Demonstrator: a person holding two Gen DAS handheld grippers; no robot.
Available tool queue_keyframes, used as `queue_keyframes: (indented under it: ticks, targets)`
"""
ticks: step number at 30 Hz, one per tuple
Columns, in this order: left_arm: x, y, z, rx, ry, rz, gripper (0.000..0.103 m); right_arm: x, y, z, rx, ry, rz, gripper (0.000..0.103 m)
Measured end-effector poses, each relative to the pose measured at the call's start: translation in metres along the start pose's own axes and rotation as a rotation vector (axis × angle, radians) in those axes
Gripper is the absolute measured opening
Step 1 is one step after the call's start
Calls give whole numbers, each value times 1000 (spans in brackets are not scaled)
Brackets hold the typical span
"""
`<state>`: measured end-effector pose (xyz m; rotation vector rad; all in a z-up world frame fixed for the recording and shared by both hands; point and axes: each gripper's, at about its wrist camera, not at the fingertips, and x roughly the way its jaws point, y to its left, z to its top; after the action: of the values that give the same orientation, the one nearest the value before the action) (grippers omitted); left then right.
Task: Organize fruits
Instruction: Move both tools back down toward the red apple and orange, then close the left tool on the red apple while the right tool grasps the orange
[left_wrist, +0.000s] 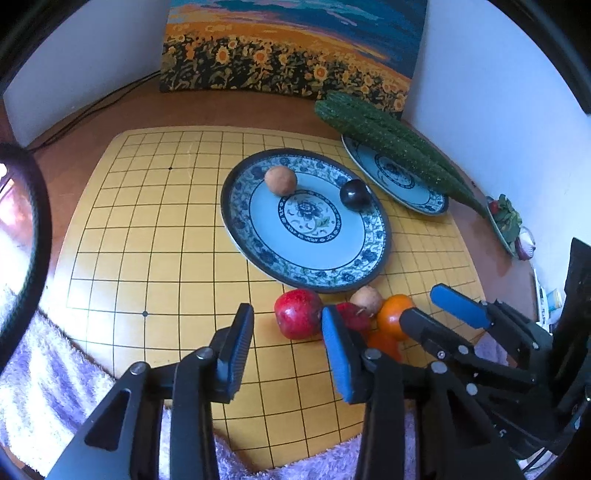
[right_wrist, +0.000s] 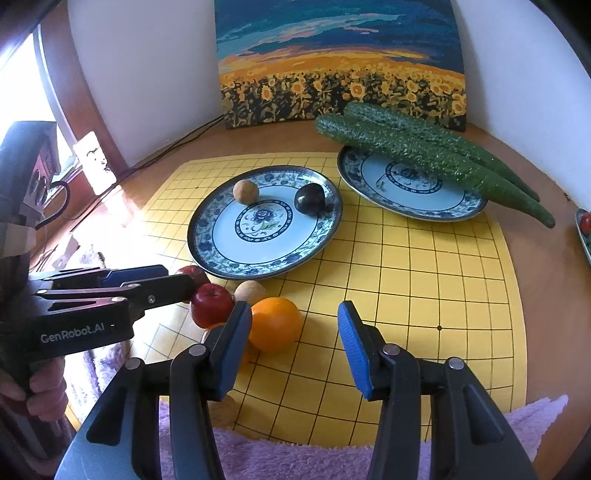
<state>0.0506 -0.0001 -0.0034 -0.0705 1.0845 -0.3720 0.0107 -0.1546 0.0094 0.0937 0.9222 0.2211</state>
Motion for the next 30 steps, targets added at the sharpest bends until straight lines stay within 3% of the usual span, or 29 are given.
queue_keyframes:
  ticks: [9,12,15,30]
  targets:
    - [3,-1,2,0,-7,-18,38,3,0,-1,10,18,17,50]
    - [3,-2,2,0,-7,-34,31,4,0,-2,14,25,27,50]
    - [3,-4,1,7,-13,-31,30,6,1,-2,15,31,40,49]
    - [1,-6,0,25,-33,-20,30,9,8,-1,10,40,81,34]
